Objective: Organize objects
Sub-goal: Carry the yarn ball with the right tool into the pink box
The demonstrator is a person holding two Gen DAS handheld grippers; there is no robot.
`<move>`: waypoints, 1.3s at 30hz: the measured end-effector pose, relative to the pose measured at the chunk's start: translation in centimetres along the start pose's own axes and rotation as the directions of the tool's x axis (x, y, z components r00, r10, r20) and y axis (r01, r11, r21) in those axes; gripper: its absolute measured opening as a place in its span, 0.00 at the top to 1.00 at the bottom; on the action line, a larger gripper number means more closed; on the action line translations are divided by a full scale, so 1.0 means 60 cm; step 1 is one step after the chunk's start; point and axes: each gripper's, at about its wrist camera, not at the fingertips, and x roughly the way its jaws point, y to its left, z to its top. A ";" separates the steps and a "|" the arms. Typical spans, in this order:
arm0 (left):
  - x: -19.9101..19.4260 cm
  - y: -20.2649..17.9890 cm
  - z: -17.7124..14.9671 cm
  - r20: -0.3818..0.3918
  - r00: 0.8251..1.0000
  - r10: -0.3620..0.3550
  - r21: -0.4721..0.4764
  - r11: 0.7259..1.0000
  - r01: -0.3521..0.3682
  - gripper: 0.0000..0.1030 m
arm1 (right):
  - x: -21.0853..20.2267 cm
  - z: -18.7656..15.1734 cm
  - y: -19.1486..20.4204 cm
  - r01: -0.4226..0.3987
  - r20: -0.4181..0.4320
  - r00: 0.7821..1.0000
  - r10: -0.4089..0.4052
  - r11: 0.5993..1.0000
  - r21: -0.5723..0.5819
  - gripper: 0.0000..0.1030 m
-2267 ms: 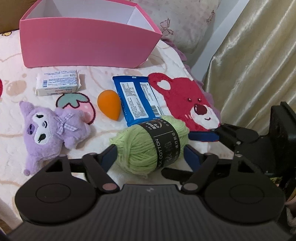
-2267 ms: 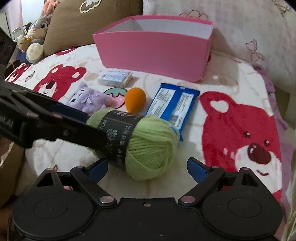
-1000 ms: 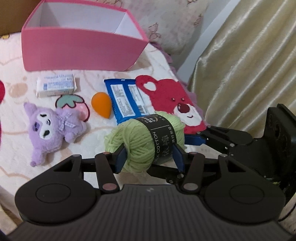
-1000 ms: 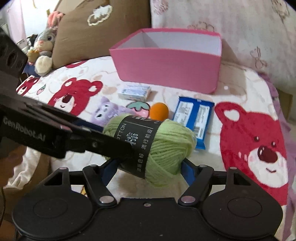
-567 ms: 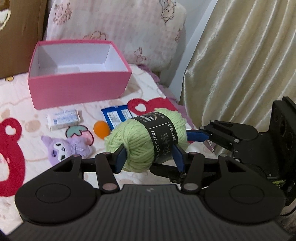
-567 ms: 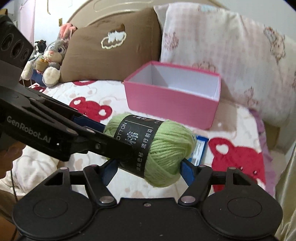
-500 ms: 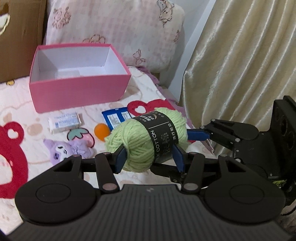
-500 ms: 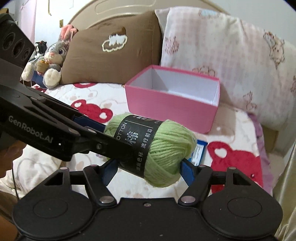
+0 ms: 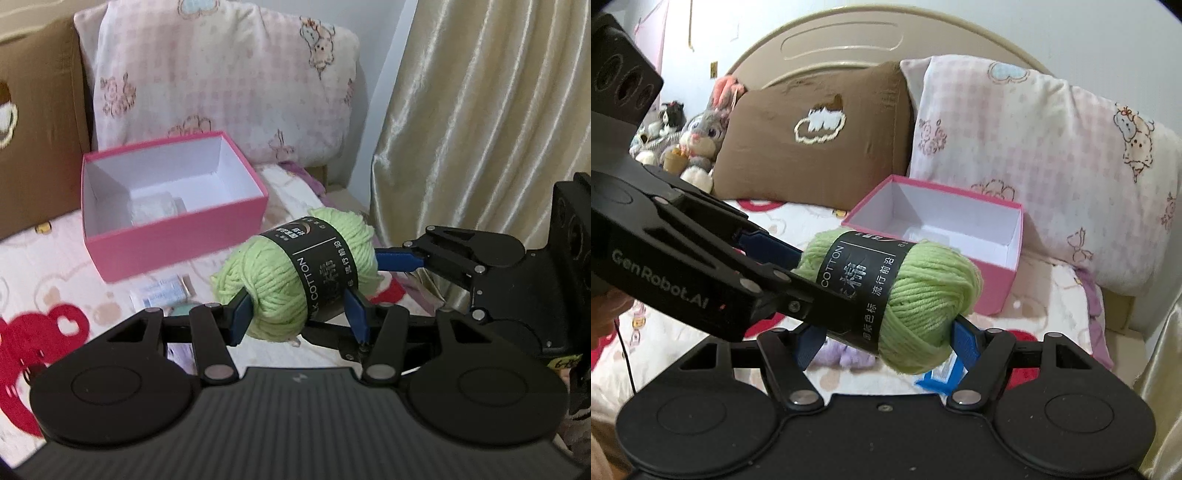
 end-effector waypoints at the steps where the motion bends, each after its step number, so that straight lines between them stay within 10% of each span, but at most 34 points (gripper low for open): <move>1: 0.000 0.003 0.009 0.004 1.000 0.003 0.000 1.000 -0.003 0.51 | 0.002 0.008 -0.003 0.002 0.008 1.000 -0.002 1.000 0.000 0.26; 20: 0.101 0.100 0.160 0.045 0.998 0.041 -0.066 0.997 -0.038 0.51 | 0.131 0.138 -0.100 0.010 -0.023 1.000 -0.009 1.000 0.018 0.26; 39: 0.364 0.257 0.234 -0.076 0.997 0.030 -0.217 0.975 -0.046 0.46 | 0.391 0.170 -0.195 0.094 -0.175 0.981 -0.089 0.995 0.017 0.30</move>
